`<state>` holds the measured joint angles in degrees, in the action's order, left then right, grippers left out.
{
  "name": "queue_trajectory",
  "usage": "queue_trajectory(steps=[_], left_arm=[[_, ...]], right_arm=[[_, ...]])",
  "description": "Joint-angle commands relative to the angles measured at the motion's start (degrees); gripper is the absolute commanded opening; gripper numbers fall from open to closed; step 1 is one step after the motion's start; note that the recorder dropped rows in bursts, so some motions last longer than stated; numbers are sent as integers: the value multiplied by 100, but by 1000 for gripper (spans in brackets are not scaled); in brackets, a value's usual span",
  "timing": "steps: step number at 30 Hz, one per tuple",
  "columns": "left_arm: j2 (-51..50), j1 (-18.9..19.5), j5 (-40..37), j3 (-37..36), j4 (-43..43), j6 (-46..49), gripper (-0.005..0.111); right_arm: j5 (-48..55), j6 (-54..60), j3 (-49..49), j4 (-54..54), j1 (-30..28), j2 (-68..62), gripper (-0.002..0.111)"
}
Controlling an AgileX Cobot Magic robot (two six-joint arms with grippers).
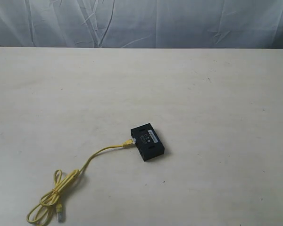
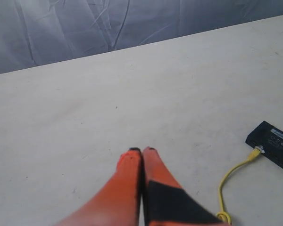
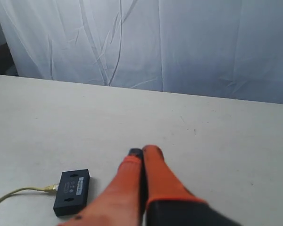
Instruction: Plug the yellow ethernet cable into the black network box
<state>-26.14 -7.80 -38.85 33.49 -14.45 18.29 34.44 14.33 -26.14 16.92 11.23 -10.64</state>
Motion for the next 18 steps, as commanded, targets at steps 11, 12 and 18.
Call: queue_trajectory(steps=[11,12,18], left_arm=[[43,26,30,-27,29,-17,0],[43,26,30,-27,53,-17,0],[43,26,30,-27,53,-17,0]], right_arm=[[-38,10,26,66,-22,341,-1],[-53,10,55,66,-22,455,-1],[-108,10,324,-382,-22,1064,-1]])
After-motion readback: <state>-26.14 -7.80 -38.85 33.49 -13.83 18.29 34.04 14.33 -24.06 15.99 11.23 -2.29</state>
